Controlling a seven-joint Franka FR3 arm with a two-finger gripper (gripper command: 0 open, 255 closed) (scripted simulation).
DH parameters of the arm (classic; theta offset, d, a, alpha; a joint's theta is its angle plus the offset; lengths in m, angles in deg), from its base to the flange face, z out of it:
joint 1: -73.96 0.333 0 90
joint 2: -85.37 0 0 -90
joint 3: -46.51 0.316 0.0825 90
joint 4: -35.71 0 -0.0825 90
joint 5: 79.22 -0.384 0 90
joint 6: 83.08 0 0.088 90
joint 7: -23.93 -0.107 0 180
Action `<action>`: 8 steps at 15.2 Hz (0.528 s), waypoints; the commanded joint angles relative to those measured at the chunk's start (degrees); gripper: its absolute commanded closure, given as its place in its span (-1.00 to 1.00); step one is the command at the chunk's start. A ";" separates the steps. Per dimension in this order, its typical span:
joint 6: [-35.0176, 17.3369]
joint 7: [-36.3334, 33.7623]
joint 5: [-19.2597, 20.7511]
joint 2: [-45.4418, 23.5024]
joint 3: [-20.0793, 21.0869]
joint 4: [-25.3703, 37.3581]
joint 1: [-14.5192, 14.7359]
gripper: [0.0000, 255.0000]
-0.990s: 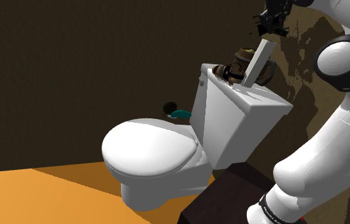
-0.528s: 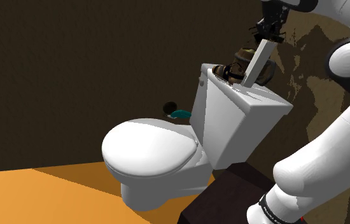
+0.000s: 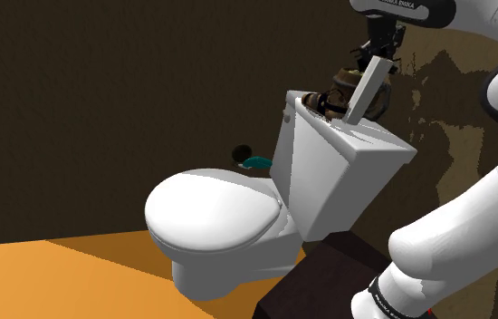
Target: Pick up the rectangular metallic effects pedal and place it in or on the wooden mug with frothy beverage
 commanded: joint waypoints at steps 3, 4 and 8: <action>-0.57 -0.20 -0.27 -0.05 -0.14 -1.18 -0.03 1.00; -0.57 -0.20 -0.27 -0.05 -0.15 -1.18 -0.02 1.00; -0.67 -0.37 -0.30 -0.01 -0.13 -1.41 0.04 -1.00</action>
